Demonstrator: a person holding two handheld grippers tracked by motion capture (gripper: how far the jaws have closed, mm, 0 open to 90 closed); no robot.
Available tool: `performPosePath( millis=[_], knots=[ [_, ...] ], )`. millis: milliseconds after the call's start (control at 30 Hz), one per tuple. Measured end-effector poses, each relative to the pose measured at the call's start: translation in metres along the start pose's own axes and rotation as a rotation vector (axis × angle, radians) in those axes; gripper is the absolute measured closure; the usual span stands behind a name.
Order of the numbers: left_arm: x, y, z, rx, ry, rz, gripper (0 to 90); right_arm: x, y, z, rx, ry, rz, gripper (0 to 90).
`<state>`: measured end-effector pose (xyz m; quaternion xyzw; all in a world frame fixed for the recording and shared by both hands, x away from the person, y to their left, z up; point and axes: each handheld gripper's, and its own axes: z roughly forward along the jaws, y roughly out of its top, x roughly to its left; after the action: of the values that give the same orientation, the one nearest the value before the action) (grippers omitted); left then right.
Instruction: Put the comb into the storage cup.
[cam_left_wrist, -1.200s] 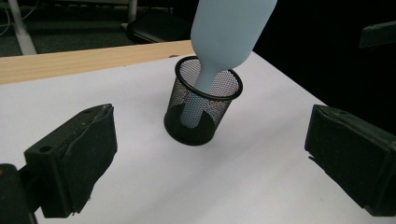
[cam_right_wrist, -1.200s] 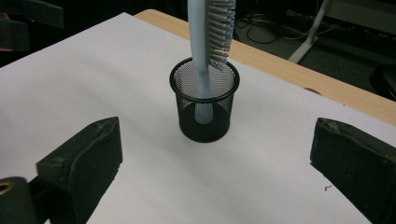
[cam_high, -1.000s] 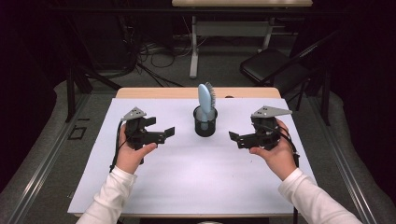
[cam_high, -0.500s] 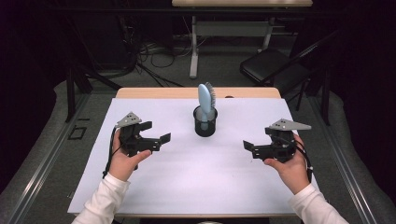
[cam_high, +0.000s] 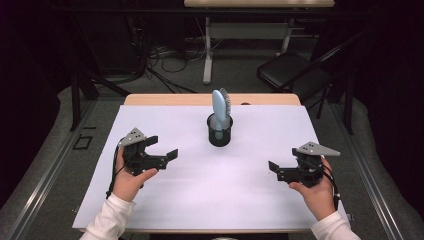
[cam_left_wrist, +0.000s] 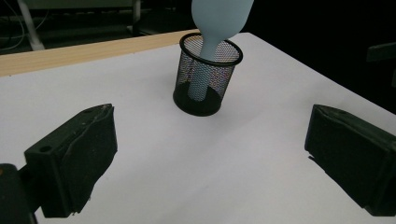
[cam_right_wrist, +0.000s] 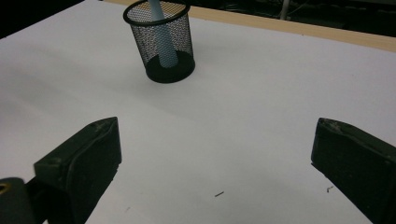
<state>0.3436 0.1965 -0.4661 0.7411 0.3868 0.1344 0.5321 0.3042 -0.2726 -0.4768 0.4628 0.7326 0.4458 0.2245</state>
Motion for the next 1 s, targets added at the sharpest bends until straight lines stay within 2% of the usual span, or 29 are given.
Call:
performPosePath(
  millis=[133,367,600,1000],
  knots=[
    [0.001,-0.003,-0.002,-0.023,0.003,0.006,2.6,0.0,-0.009,0.001,-0.004,-0.011,0.001,1.5],
    [0.001,-0.008,-0.002,-0.034,0.007,0.02,2.6,-0.003,-0.024,0.005,-0.011,-0.034,0.01,1.5],
    [0.001,-0.013,0.0,-0.051,0.008,0.031,2.6,-0.008,-0.032,0.005,-0.04,-0.035,0.048,2.4],
    [0.006,-0.024,0.004,-0.046,0.026,0.034,2.8,-0.021,-0.042,0.002,-0.07,-0.056,0.123,2.9]
  ],
)
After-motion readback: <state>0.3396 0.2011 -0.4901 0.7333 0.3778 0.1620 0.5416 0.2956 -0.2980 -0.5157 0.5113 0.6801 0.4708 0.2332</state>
